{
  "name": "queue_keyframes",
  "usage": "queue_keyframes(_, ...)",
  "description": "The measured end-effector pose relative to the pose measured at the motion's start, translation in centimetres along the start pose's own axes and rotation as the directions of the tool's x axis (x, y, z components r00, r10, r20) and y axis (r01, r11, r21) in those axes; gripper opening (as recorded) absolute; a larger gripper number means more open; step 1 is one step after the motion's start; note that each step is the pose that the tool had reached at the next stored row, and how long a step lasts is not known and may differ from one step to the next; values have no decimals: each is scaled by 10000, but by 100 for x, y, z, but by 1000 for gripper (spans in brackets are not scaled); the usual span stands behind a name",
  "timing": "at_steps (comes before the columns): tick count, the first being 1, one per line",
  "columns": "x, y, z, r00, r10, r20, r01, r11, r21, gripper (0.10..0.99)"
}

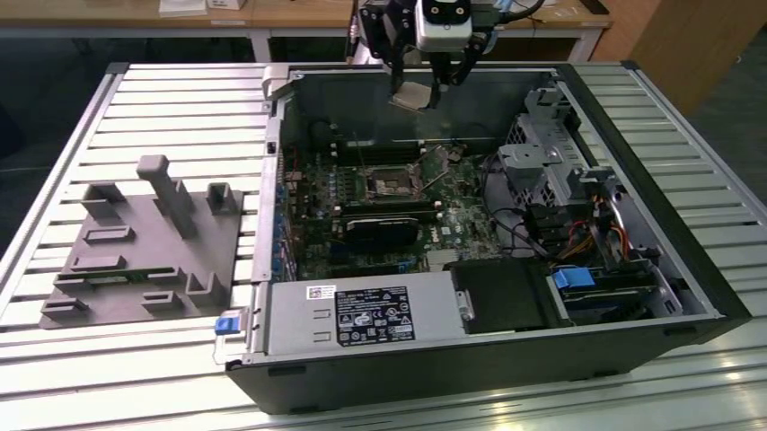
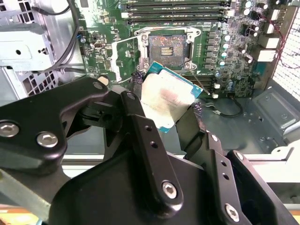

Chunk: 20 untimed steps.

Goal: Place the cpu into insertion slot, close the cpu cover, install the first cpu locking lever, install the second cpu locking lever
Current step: 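Place the cpu into insertion slot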

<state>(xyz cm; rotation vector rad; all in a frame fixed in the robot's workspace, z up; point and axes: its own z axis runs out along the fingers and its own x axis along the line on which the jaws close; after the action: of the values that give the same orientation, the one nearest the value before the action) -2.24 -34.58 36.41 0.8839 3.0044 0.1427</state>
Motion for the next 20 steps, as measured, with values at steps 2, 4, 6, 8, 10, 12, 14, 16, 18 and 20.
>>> queue_keyframes(2, 0, 0, 0, 9999, 122, 11, -122, 9999, -2, 537)
queue_keyframes(4, 0, 0, 1, 9997, 250, 22, -250, 9997, -5, 537)
queue_keyframes(6, 0, 0, 1, 9993, 373, 33, -373, 9993, -7, 537)
queue_keyframes(8, 0, 0, 2, 9988, 488, 44, -488, 9988, -10, 537)
queue_keyframes(10, 0, 0, 2, 9982, 591, 52, -591, 9982, -12, 537)
queue_keyframes(12, 0, 0, 2, 9975, 699, 62, -699, 9976, -15, 537)
queue_keyframes(14, 0, 0, 2, 9968, 799, 71, -798, 9968, -18, 537)
queue_keyframes(16, 0, 0, 2, 9960, 895, 79, -894, 9960, -20, 537)
queue_keyframes(18, 0, 0, 2, 9950, 990, 88, -990, 9951, -23, 537)
queue_keyframes(20, 0, 0, 3, 9940, 1090, 96, -1090, 9940, -26, 537)
